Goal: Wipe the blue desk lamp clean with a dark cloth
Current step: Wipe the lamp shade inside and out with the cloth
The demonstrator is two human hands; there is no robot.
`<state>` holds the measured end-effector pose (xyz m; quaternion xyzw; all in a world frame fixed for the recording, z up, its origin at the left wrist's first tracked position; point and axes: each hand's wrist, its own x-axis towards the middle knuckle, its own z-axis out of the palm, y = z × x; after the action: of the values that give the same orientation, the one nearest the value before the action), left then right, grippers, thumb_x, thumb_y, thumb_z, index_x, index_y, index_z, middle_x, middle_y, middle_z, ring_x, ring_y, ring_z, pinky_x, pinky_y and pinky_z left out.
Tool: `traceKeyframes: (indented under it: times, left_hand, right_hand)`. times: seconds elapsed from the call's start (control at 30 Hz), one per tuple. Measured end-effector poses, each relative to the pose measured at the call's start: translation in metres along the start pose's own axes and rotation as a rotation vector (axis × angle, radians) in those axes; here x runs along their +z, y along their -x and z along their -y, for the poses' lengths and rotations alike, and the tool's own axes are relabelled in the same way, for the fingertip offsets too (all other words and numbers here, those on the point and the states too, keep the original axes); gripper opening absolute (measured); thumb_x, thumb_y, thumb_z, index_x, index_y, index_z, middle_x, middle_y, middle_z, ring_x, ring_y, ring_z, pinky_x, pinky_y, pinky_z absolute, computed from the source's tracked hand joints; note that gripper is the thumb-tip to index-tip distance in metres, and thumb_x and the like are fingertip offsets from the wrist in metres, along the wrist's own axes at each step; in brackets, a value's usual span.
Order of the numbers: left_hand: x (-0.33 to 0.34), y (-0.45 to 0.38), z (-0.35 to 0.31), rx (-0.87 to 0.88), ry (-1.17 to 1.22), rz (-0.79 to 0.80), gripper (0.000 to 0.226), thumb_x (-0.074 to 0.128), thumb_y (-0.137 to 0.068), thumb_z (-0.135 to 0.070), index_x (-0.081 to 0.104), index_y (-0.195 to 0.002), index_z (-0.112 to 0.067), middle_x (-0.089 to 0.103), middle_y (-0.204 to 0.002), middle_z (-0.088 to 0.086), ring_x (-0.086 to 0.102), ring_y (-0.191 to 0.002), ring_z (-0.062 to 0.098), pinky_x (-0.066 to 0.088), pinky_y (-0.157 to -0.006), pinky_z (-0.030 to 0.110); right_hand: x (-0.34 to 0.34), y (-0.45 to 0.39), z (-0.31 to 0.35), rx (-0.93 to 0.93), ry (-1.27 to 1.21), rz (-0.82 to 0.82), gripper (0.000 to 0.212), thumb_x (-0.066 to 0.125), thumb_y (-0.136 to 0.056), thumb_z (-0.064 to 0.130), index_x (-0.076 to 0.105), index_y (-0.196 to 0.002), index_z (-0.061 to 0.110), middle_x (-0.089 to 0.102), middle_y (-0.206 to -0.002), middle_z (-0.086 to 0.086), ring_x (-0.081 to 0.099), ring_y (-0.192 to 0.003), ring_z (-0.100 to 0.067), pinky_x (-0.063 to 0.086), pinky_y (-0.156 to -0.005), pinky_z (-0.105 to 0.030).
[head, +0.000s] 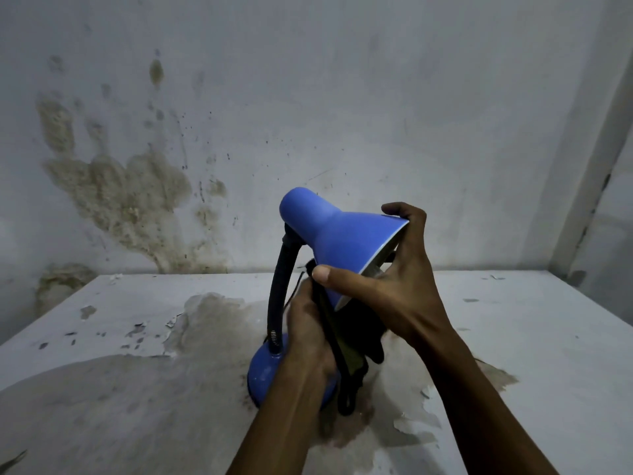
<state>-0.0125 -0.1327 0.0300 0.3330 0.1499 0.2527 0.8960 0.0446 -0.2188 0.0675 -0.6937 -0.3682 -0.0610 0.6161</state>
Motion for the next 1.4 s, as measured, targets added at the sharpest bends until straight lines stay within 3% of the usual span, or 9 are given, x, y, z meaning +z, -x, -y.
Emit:
traceKeyframes:
  times: [0.07,0.27,0.5,0.63,0.8,1.0,1.1,1.17,1.4]
  left_hand:
    - [-0.009,0.002,0.013,0.08,-0.121,-0.059,0.037,0.04,-0.101,-0.031,0.071,-0.086,-0.017,0.074,-0.086,0.008,0.07,-0.072,0.015,0.057,-0.069,0.033]
    - [-0.006,0.039,0.019,0.449,0.005,-0.167,0.033,0.053,-0.096,-0.02,0.065,-0.126,-0.01,0.069,-0.121,0.022,0.063,-0.115,0.044,0.045,-0.103,0.061]
    - [0.01,0.048,0.001,1.149,-0.68,0.047,0.031,0.049,-0.097,-0.027,0.06,-0.123,-0.039,0.07,-0.118,0.003,0.065,-0.113,0.026,0.055,-0.093,0.041]
    - [0.012,0.027,-0.029,1.147,-0.883,0.211,0.03,0.043,-0.098,-0.027,0.055,-0.124,-0.037,0.068,-0.113,-0.005,0.066,-0.104,0.009,0.053,-0.086,0.025]
    - [0.018,0.008,-0.054,1.027,-0.926,0.16,0.027,0.045,-0.1,-0.03,0.06,-0.114,-0.047,0.071,-0.114,-0.008,0.065,-0.113,0.016,0.048,-0.102,0.051]
    - [0.007,0.032,-0.015,1.113,-0.842,0.236,0.032,0.044,-0.098,-0.031,0.057,-0.125,-0.043,0.067,-0.098,0.003,0.063,-0.083,0.017,0.049,-0.074,0.023]
    - [-0.007,0.028,0.004,1.215,-0.799,0.172,0.036,0.044,-0.102,-0.038,0.05,-0.137,-0.045,0.067,-0.114,0.006,0.064,-0.1,0.024,0.052,-0.087,0.041]
    - [-0.009,0.02,0.005,1.185,-0.748,0.073,0.042,0.044,-0.101,-0.037,0.053,-0.138,-0.02,0.066,-0.123,0.006,0.062,-0.114,0.025,0.05,-0.097,0.052]
    - [-0.003,0.019,0.033,1.176,-0.543,-0.093,0.04,0.044,-0.1,-0.035,0.055,-0.133,-0.015,0.063,-0.128,-0.008,0.059,-0.121,0.015,0.048,-0.1,0.03]
  right_hand:
    - [0.0,0.0,0.0,0.002,0.0,-0.004,0.109,0.08,-0.035,0.071,0.027,-0.128,0.047,0.048,-0.129,0.007,0.056,-0.11,-0.008,0.05,-0.082,-0.027]
    - [0.003,-0.001,-0.001,-0.029,-0.021,0.016,0.109,0.077,-0.039,0.076,0.025,-0.13,0.045,0.046,-0.132,0.005,0.054,-0.116,-0.008,0.05,-0.085,-0.026]
    - [0.002,-0.002,0.002,0.044,-0.163,0.091,0.079,0.034,-0.06,0.099,0.027,-0.124,0.054,0.039,-0.134,0.005,0.052,-0.119,-0.011,0.046,-0.101,-0.036]
    - [0.001,-0.003,-0.001,0.084,-0.208,0.057,0.059,0.038,-0.071,0.081,0.034,-0.123,0.053,0.048,-0.13,-0.002,0.059,-0.107,-0.01,0.049,-0.094,-0.036]
    - [0.008,-0.003,0.001,0.065,-0.24,0.035,0.048,0.043,-0.083,0.069,0.034,-0.126,0.051,0.044,-0.127,0.002,0.055,-0.111,-0.01,0.045,-0.091,-0.029]
    - [0.004,-0.01,0.004,0.098,-0.304,0.044,0.048,0.035,-0.077,0.073,0.033,-0.122,0.058,0.049,-0.113,0.0,0.057,-0.103,-0.012,0.045,-0.086,-0.031]
    - [0.003,-0.009,0.004,0.095,-0.286,0.053,0.043,0.036,-0.079,0.068,0.032,-0.121,0.06,0.049,-0.115,-0.002,0.058,-0.096,-0.01,0.045,-0.083,-0.029]
    - [0.002,-0.009,0.002,0.094,-0.282,0.066,0.046,0.038,-0.078,0.069,0.032,-0.123,0.06,0.049,-0.122,-0.004,0.059,-0.105,-0.012,0.046,-0.093,-0.037]
    - [0.001,-0.006,0.001,0.084,-0.287,0.051,0.043,0.037,-0.083,0.064,0.031,-0.125,0.059,0.048,-0.118,-0.005,0.056,-0.098,-0.004,0.04,-0.08,-0.023]
